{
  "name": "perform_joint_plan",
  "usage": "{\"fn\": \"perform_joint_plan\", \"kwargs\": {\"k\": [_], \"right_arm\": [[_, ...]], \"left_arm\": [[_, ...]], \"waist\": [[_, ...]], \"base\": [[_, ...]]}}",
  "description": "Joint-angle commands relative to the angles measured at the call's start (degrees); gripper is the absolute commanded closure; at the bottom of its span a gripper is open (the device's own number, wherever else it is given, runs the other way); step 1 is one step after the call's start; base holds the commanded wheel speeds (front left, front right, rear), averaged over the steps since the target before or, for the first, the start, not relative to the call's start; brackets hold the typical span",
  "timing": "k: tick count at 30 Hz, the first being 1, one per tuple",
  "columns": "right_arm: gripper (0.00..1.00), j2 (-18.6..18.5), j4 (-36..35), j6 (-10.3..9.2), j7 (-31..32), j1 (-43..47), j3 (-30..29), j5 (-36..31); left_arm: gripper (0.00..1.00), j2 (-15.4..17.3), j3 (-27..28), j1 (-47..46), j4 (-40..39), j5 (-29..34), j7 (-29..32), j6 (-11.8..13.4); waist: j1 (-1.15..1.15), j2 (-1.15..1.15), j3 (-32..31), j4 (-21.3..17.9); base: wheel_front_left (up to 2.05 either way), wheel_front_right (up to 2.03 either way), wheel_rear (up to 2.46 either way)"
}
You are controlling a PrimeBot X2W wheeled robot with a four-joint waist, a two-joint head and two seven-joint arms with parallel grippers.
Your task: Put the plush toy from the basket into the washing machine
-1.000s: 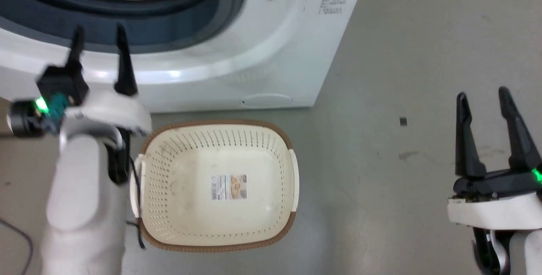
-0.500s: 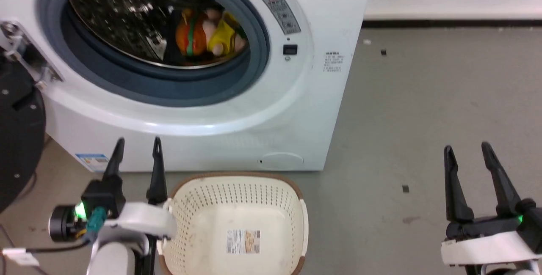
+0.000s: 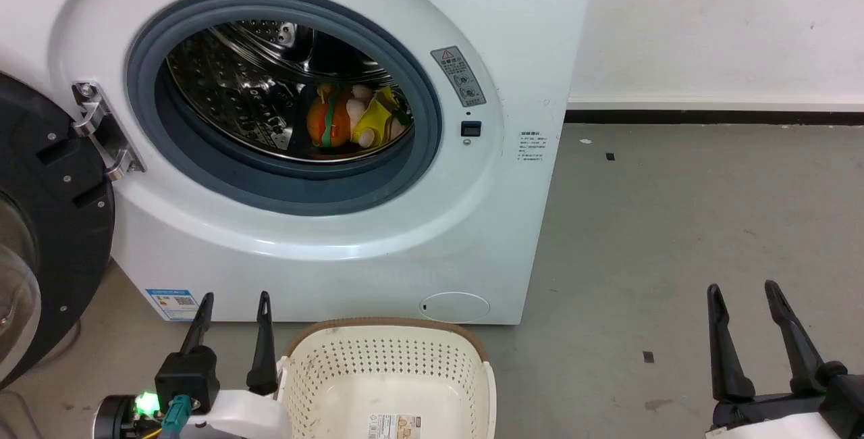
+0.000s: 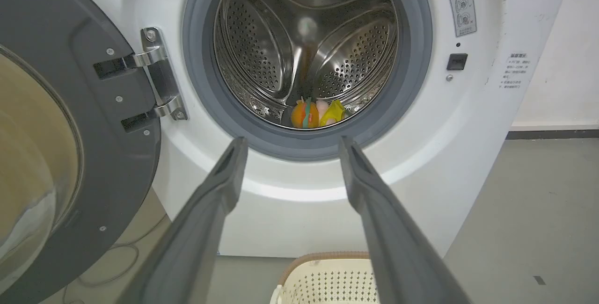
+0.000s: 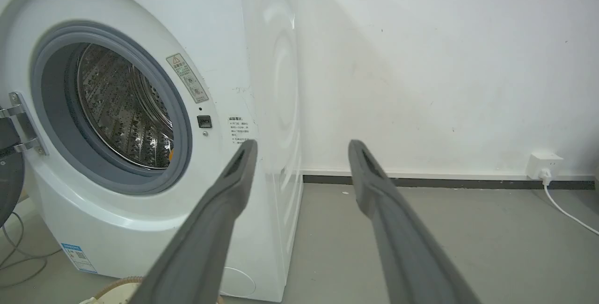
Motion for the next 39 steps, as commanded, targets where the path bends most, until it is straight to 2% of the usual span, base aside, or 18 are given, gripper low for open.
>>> {"fn": "perform_joint_plan", "kwargs": {"k": [1,2,3,39], "right_arm": [[0.00,0.0,0.2,-0.04,-0.3,0.9,-0.1,0.7],[0.00,0.0,0.2,-0.04,-0.3,0.9,-0.1,0.7],[1.00,0.0,0.1,0.00,0.0,0.3,0.0,0.3],[1.00,0.0,0.7,-0.01,3.7,-1.0,1.4,-1.3]], "left_arm": [[0.00,-0.1,-0.1,0.9,0.3,0.4,-0.3,0.3],[0.00,-0.1,-0.1,0.9,0.5,0.3,-0.3,0.3],[1.00,0.0,-0.1,0.2,0.4,0.0,0.0,0.0],[1.00,-0.4,-0.6,0.6,-2.6,0.3,3.7,-0.3]], "waist": [[0.01,0.00,-0.1,0.0],[0.01,0.00,-0.1,0.1],[0.01,0.00,-0.1,0.0],[0.01,0.00,-0.1,-0.3]], "base": [[0.00,0.00,0.00],[0.00,0.00,0.00],[0.00,0.00,0.00],[0.00,0.00,0.00]]}}
